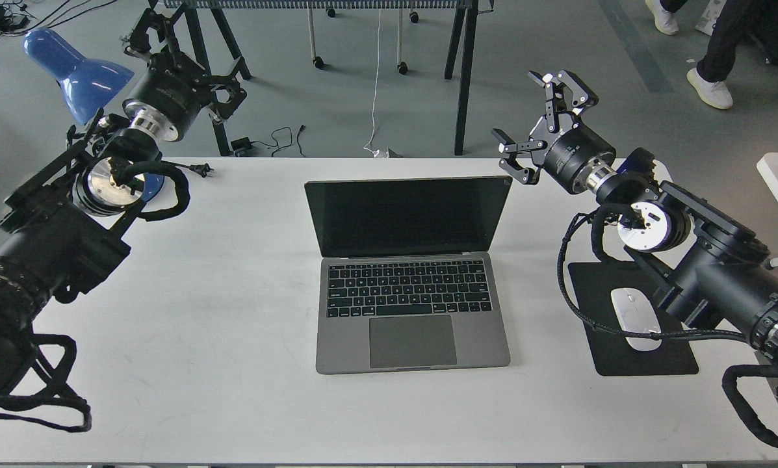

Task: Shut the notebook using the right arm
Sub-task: 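Reach the right gripper over the laptop screen's top edge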

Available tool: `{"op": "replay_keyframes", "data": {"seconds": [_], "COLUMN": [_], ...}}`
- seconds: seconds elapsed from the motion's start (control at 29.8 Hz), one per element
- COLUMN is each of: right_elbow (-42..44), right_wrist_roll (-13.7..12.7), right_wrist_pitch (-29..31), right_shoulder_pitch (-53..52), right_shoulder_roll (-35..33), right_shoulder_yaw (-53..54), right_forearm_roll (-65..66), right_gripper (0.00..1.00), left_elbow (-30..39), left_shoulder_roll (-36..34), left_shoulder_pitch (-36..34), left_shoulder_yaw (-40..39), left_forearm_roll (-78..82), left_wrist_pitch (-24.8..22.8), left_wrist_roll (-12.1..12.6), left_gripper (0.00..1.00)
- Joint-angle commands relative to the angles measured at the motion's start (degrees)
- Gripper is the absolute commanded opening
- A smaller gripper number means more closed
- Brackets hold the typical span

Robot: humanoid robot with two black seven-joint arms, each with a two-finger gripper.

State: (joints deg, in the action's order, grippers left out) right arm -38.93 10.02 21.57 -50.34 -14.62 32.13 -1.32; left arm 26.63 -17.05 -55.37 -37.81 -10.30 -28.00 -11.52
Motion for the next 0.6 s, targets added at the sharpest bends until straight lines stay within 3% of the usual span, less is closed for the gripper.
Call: {"op": "replay_keyframes", "data": {"seconds": [0.0, 0.2, 0.57], "right_elbow": [-0.1, -0.4, -10.5], "right_wrist_roll": [-0.3, -0.4, -1.1], "right_wrist_pitch": [0.0, 0.0, -0.1], "right_shoulder_pitch": [-0.2, -0.7, 0.5], "right_shoulder_roll": [0.1, 0.1, -3.7], "right_shoulder_yaw": [-0.3, -1.6, -8.2], "right_forearm_roll": [0.0, 0.0, 0.0], "right_gripper": [1.00, 1.00, 1.00], "left_elbow": [0.0, 0.0, 0.0], "left_shoulder_roll": [0.0, 0.0, 0.0], "left_shoulder_pitch": [0.0, 0.0, 0.1], "left_shoulder_yaw": [0.1, 0.2, 0.3], "left_forearm_roll": [0.0, 0.0, 0.0], "left_wrist_pitch": [0.0, 0.0, 0.0], "left_wrist_roll": [0.0, 0.0, 0.0], "left_gripper": [1.00, 1.00, 1.00]}}
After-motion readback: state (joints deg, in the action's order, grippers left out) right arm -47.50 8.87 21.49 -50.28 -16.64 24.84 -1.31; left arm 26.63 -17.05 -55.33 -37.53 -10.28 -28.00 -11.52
